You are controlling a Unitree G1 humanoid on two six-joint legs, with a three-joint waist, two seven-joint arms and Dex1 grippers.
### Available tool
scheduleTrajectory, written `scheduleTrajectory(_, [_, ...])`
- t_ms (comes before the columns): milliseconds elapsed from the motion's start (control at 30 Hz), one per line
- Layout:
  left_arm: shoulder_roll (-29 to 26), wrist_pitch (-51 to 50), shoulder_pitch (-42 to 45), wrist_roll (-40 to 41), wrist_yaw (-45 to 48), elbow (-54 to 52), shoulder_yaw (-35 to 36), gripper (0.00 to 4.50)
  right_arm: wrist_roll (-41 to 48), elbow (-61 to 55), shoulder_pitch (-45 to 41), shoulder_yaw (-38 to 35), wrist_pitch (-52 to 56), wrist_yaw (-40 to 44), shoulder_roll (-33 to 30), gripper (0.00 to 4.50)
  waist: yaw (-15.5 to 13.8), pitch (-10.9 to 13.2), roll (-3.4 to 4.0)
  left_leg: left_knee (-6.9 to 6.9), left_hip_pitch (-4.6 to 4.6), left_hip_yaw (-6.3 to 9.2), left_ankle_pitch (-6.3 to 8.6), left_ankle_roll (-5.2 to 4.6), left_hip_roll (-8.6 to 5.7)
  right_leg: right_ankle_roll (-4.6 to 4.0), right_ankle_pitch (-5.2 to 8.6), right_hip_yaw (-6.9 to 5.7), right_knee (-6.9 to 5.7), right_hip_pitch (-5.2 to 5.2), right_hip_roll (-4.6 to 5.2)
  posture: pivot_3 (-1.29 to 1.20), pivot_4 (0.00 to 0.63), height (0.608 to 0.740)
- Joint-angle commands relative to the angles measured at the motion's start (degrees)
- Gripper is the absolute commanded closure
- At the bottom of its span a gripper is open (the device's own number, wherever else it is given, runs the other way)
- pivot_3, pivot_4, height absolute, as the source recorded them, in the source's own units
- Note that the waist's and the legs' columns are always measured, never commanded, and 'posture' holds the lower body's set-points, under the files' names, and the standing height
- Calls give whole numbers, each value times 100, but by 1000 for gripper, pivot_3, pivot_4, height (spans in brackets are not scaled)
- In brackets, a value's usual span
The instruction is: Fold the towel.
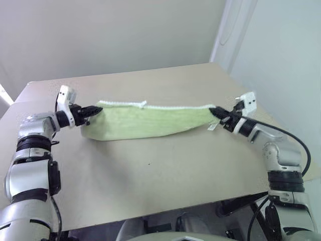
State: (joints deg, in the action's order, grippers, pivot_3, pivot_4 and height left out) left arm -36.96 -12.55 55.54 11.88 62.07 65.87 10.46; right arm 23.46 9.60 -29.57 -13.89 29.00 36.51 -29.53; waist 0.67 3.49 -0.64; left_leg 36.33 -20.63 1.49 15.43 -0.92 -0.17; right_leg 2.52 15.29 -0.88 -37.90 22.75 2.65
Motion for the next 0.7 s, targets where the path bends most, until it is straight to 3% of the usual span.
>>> scheduleTrajectory(33, [250,593,526,-56,-757,258,152,4121,-131,631,-646,-506,-635,-485,-209,4500,0,1,-1,1,1,-1,0,0,-1,1,-1,1,1,-1,0,0,0,740])
scheduleTrajectory(233, [864,1387,1223,-38,-2106,683,332,4121,-567,2423,-1672,-599,-1949,-930,-478,4500,36,7,-11,-12,-2,-14,-1,1,-2,2,-2,15,4,10,-3,0,0,740])
scheduleTrajectory(367, [1005,1757,1373,-179,-1939,731,231,4121,-631,3018,-1889,-545,-2546,-681,-684,4500,35,8,-11,-19,-22,-33,-1,2,-1,1,-3,32,1,39,-6,0,0,740])
scheduleTrajectory(500, [755,1467,1151,-203,-647,613,87,4121,-370,2149,-1045,-467,-2243,187,-895,4500,39,7,-11,-15,-40,-40,-2,3,0,1,-3,32,3,52,-9,0,0,740])
scheduleTrajectory(700, [155,790,457,-135,958,167,-71,4121,327,6,1022,-572,-1295,1040,-994,4500,57,8,-10,-11,-58,-40,-2,2,2,2,-3,34,-3,73,-14,0,0,740])
